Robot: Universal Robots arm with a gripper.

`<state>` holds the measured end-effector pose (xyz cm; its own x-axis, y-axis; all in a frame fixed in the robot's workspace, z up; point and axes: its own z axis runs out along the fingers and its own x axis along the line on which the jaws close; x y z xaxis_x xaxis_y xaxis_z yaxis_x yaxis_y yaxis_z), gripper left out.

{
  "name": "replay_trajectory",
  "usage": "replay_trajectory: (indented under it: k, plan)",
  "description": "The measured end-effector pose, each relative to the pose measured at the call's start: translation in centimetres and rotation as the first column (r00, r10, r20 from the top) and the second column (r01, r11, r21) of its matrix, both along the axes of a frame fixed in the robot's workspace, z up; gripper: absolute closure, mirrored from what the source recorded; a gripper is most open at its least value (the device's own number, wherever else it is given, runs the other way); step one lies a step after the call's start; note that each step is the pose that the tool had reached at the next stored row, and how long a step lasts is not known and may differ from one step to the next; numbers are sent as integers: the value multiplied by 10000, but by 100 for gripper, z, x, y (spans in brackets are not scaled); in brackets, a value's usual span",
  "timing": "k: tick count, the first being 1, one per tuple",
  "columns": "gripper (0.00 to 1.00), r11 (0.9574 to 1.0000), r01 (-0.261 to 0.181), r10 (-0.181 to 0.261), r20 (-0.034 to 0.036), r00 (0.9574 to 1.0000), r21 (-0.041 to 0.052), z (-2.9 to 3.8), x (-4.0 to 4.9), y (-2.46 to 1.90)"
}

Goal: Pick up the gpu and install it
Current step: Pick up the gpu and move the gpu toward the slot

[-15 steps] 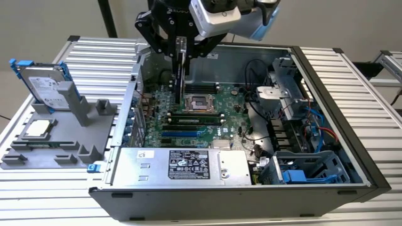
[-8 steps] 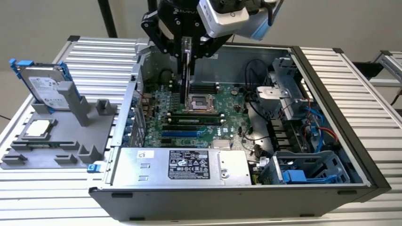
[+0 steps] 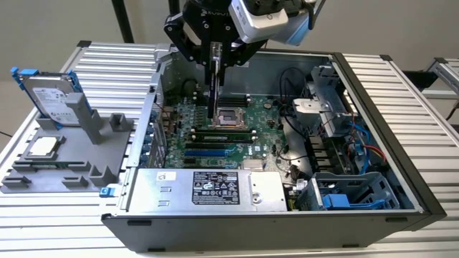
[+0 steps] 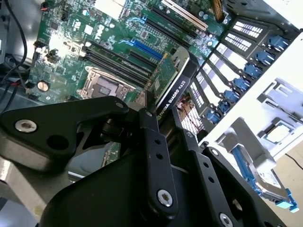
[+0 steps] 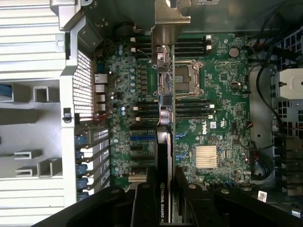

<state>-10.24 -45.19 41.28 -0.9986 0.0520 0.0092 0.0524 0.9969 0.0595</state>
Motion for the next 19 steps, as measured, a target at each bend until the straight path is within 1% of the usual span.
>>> replay_trajectory:
  k: [19]
  plan:
    - [100,10000,-1,1,0,10000,0,0,52,0]
